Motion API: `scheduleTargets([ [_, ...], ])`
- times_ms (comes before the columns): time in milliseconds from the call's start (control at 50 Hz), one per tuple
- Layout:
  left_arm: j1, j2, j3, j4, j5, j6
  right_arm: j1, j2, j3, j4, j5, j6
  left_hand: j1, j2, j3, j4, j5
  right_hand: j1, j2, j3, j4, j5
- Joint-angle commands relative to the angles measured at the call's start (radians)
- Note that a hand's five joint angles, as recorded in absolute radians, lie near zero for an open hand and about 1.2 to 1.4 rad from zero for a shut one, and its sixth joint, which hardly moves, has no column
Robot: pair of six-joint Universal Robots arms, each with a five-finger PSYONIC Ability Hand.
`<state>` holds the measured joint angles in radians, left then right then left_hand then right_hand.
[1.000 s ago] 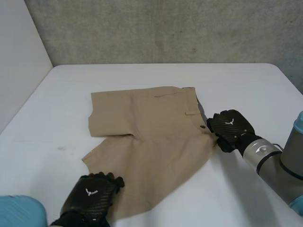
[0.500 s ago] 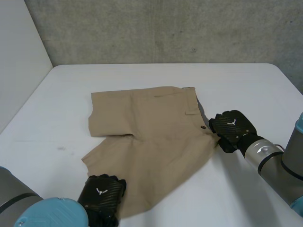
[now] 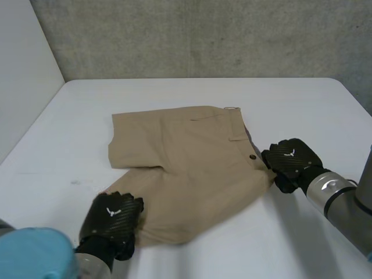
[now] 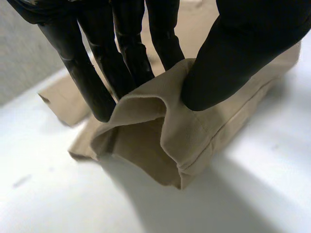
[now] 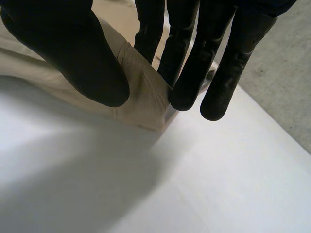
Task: Fold the shorts.
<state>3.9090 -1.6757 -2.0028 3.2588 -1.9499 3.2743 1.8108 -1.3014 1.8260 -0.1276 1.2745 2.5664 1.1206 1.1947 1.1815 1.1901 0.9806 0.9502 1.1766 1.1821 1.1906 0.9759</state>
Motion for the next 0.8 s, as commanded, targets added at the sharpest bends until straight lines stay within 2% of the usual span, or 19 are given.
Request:
scheduleTargets([
  [20, 0.000, 0.250, 0.030, -0.186, 0.011, 0.041, -0.015, -0.140, -0.030, 0.301, 0.016, -0.159, 0.276, 0.202, 0.215, 0.206, 0.241, 0.446, 0.220, 0.214, 0.206, 0.246],
  [180, -0.003, 0.493, 0.153, -0.459, 0.023, 0.041, -0.022, -0.402, -0.056, 0.655, -0.004, -0.285, 0.276, 0.202, 0.215, 0.206, 0.241, 0.446, 0.220, 0.214, 0.206, 0.246],
  [260, -0.002, 0.568, 0.199, -0.533, 0.069, 0.039, -0.042, -0.475, -0.054, 0.713, -0.017, -0.313, 0.276, 0.202, 0.215, 0.206, 0.241, 0.446, 0.220, 0.214, 0.206, 0.246],
  [320, 0.004, 0.585, 0.188, -0.534, 0.130, 0.035, -0.045, -0.481, -0.050, 0.711, -0.024, -0.316, 0.276, 0.202, 0.215, 0.206, 0.241, 0.446, 0.220, 0.214, 0.206, 0.246],
  [360, 0.006, 0.584, 0.180, -0.534, 0.143, 0.033, -0.050, -0.480, -0.040, 0.701, -0.043, -0.318, 0.276, 0.202, 0.215, 0.206, 0.241, 0.446, 0.220, 0.214, 0.206, 0.246],
  [380, 0.030, 0.579, 0.139, -0.527, 0.170, 0.031, -0.051, -0.478, -0.037, 0.697, -0.047, -0.316, 0.276, 0.202, 0.215, 0.206, 0.241, 0.446, 0.220, 0.214, 0.206, 0.246],
  [460, 0.102, 0.541, 0.085, -0.487, 0.186, 0.034, -0.068, -0.386, -0.021, 0.642, -0.060, -0.316, 0.276, 0.202, 0.215, 0.206, 0.241, 0.446, 0.220, 0.214, 0.206, 0.246],
  [520, 0.173, 0.411, 0.064, -0.371, 0.192, 0.039, -0.062, -0.280, -0.031, 0.577, -0.046, -0.310, 0.276, 0.202, 0.215, 0.206, 0.241, 0.446, 0.220, 0.214, 0.206, 0.246],
  [660, 0.205, 0.238, 0.105, -0.234, 0.198, 0.054, -0.033, -0.112, -0.096, 0.461, -0.011, -0.281, 0.276, 0.202, 0.215, 0.206, 0.241, 0.446, 0.220, 0.214, 0.206, 0.246],
  [720, 0.219, 0.102, 0.188, -0.142, 0.198, 0.111, 0.016, 0.000, -0.190, 0.387, 0.047, -0.204, 0.276, 0.202, 0.215, 0.206, 0.241, 0.446, 0.220, 0.214, 0.206, 0.246],
  [760, 0.231, 0.041, 0.223, -0.108, 0.198, 0.139, 0.024, 0.019, -0.211, 0.375, 0.064, -0.189, 0.276, 0.202, 0.215, 0.206, 0.241, 0.446, 0.220, 0.214, 0.206, 0.246],
  [800, 0.260, -0.052, 0.289, -0.053, 0.200, 0.174, 0.045, 0.076, -0.279, 0.323, 0.123, -0.146, 0.276, 0.202, 0.215, 0.206, 0.241, 0.446, 0.220, 0.214, 0.206, 0.246],
])
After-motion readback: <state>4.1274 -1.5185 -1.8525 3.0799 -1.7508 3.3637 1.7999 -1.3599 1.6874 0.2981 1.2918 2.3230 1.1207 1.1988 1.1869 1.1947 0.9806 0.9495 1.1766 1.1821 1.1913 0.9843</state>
